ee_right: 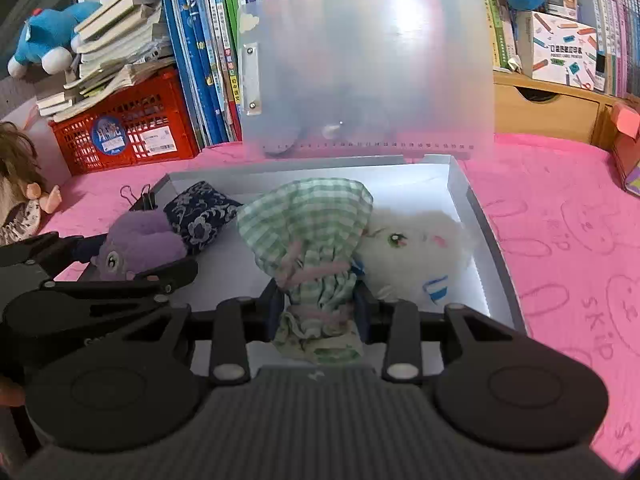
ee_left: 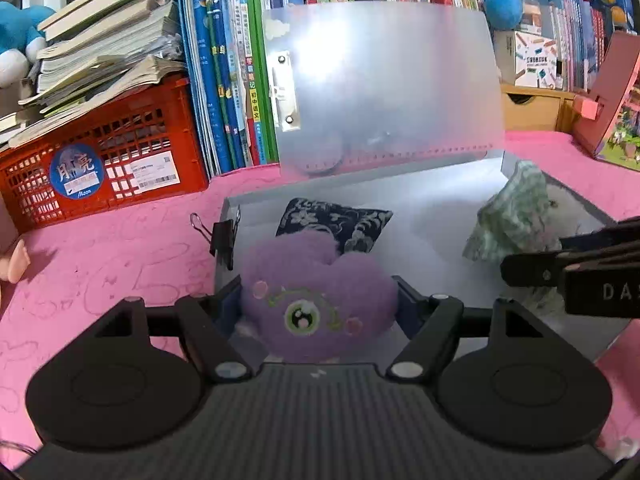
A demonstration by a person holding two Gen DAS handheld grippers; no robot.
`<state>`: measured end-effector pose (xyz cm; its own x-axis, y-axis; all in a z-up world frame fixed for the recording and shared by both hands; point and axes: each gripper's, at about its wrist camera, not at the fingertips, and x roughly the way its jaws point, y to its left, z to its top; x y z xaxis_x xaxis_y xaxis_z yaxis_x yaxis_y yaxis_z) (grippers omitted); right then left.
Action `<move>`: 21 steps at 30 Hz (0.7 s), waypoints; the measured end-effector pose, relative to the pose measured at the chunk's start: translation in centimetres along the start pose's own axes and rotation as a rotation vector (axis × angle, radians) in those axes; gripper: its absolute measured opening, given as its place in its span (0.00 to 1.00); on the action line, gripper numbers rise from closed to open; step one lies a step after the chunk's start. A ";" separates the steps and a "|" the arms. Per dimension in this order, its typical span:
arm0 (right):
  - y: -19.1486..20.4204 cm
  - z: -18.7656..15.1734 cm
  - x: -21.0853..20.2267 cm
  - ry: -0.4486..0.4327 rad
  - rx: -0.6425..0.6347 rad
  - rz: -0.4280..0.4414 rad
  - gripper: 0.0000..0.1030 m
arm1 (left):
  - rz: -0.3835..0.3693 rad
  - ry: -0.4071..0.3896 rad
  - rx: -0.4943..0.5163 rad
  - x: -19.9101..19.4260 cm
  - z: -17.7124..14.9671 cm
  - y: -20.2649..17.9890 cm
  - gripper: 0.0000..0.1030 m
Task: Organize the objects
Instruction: 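Carry both items into the white box and open both tools to release them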
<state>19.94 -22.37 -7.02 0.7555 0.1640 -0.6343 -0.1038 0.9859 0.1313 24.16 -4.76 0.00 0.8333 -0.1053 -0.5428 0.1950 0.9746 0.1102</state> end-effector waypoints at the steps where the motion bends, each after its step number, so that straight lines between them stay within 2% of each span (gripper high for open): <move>1: -0.1 0.2 0.3 0.002 0.000 -0.003 0.40 | -0.003 0.002 -0.007 0.3 0.2 0.1 0.76; 13: -1.4 2.1 3.4 0.024 0.065 0.002 0.42 | 0.016 0.013 -0.032 3.8 2.3 1.0 0.76; 21: -1.0 2.3 4.2 0.018 0.041 -0.008 0.64 | 0.034 0.022 -0.012 4.8 2.8 0.9 0.77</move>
<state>24.71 -22.78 -8.05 0.7446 0.1567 -0.6488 -0.0703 0.9851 0.1572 29.79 -4.99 -0.16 0.8279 -0.0676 -0.5568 0.1601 0.9799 0.1191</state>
